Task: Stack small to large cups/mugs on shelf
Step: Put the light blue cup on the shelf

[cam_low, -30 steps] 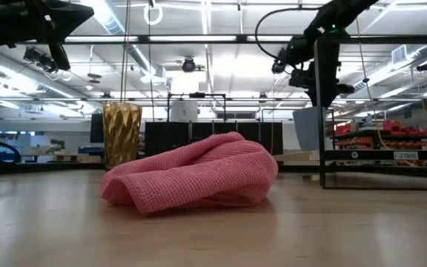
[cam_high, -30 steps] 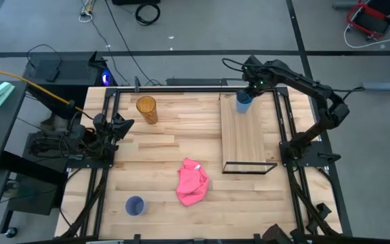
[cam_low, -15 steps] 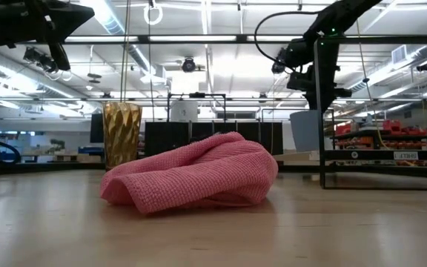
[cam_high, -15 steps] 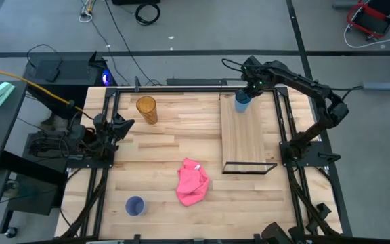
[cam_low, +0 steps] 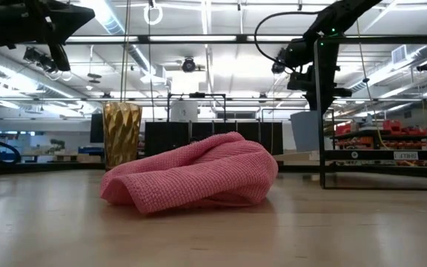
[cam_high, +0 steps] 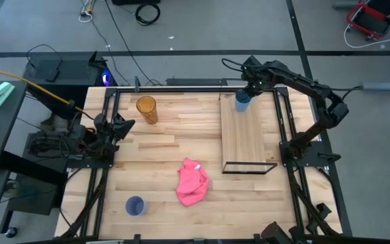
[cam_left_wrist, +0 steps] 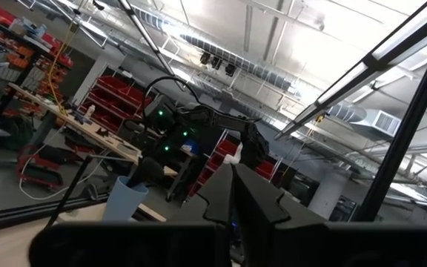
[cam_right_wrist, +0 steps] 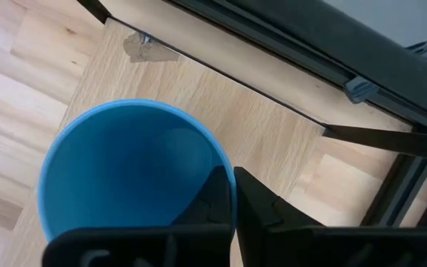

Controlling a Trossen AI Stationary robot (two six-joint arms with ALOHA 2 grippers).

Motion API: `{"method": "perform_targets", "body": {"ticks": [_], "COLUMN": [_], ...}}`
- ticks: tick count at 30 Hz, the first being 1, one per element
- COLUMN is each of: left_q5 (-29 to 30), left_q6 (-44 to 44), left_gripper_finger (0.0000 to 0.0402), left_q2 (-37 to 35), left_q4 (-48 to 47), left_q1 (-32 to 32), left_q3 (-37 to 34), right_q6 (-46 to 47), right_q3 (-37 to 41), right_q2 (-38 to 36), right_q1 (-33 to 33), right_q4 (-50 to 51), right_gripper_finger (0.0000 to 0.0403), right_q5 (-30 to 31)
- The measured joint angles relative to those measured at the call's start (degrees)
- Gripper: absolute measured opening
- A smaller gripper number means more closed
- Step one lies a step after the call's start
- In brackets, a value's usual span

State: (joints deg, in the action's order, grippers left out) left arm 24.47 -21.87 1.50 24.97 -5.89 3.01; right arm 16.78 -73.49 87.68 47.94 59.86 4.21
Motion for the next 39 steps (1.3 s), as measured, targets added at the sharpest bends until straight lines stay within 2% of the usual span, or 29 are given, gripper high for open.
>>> {"method": "perform_targets", "body": {"ticks": [11,20,26,31,39], "left_q5": [0.02,0.00,0.02,0.01,0.00], "left_q6": [-0.02,-0.02,-0.04,-0.04,-0.19], "left_gripper_finger": [0.0012,0.0024,0.0017,0.0013,0.0024], "left_q2": [0.00,0.00,0.00,0.00,0.00], "left_q4": [-0.48,-0.45,-0.43,-0.41,-0.41], "left_q1": [-0.02,-0.02,-0.02,-0.02,-0.01], "left_q3": [0.00,0.02,0.02,0.02,0.02], "right_q6": [0.00,0.00,0.00,0.00,0.02], "right_q3": [0.00,0.00,0.00,0.00,0.00], "right_q2": [0.02,0.02,0.02,0.02,0.04], "right_q1": [0.00,0.00,-0.07,-0.07,-0.11], "right_q4": [0.04,0.07,0.09,0.21,0.24], "right_gripper_finger": [0.0008,0.0029,0.0030,0.0031,0.0038], "right_q5": [0.00,0.00,0.00,-2.60,-2.75]}}
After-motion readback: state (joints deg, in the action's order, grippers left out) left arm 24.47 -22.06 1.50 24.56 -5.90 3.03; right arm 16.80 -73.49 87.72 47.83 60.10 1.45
